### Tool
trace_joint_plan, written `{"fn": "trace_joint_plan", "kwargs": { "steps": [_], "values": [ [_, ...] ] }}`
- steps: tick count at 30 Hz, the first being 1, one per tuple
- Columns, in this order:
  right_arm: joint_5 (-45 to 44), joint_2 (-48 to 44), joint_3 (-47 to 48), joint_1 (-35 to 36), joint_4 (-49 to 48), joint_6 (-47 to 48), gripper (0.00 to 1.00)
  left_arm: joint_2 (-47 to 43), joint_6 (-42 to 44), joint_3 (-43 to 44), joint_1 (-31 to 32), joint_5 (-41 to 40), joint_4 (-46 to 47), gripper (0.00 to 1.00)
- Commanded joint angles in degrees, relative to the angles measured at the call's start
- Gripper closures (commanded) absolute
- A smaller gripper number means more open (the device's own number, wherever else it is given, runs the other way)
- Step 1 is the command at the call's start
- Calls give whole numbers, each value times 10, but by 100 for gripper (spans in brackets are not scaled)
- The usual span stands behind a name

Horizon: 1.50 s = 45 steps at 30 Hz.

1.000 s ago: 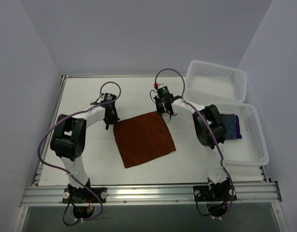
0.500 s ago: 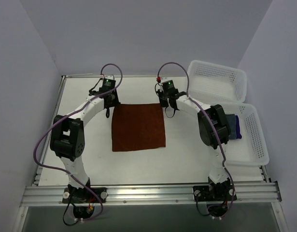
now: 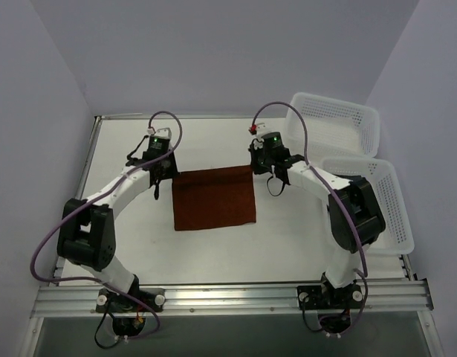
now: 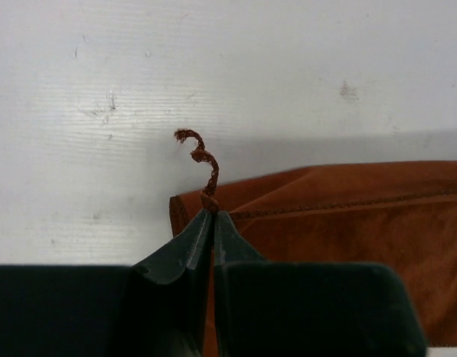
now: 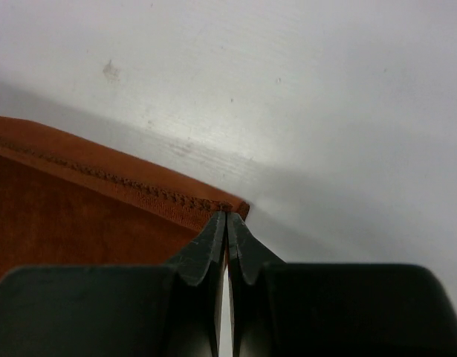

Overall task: Fold and stack the towels
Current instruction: Fold the towel at the center of the board.

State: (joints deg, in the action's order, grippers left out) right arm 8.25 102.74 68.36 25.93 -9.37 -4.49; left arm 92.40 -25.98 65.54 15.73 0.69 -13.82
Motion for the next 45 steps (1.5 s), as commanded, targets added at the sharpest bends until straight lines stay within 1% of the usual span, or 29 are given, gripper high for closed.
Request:
{"fn": "trace_joint_plan", "kwargs": {
  "steps": [1, 7, 11, 14, 18, 23, 28, 32, 38, 39, 41, 42, 44, 45],
  "values": [
    [7, -60, -44, 7, -22, -21, 100, -64, -2, -51, 0, 29, 54, 98],
    [-13, -128, -132, 41, -21, -56, 100, -110, -15, -148, 11, 41, 75, 98],
    [-33, -157, -176, 71, -18, -80, 100, -137, -28, -196, 23, 43, 83, 98],
    [-53, -177, -201, 81, -13, -97, 100, -161, -29, -218, 26, 27, 69, 98],
    [-62, -209, -224, 83, -4, -109, 100, -193, -25, -236, 30, 33, 65, 98],
    [-81, -244, -234, 85, 38, -93, 100, -210, -13, -244, 39, 39, 51, 98],
    [-79, -241, -246, 85, 35, -100, 100, -219, -17, -260, 63, 38, 50, 98],
    [-78, -243, -259, 85, 34, -108, 100, -219, -27, -269, 80, 12, 42, 98],
    [-52, -245, -291, 85, 30, -140, 100, -217, -38, -278, 84, 0, 21, 98],
    [-49, -245, -296, 87, 29, -146, 100, -221, -41, -282, 84, 0, 19, 96],
    [-48, -245, -310, 88, 29, -162, 100, -226, -43, -285, 87, 5, 10, 86],
    [-49, -245, -314, 90, 32, -167, 100, -232, -50, -289, 93, 5, 7, 78],
    [-44, -249, -328, 94, 33, -184, 100, -242, -59, -294, 102, 5, -9, 67],
    [-42, -251, -333, 97, 36, -192, 95, -255, -76, -296, 112, 2, -17, 65]
  ]
}}
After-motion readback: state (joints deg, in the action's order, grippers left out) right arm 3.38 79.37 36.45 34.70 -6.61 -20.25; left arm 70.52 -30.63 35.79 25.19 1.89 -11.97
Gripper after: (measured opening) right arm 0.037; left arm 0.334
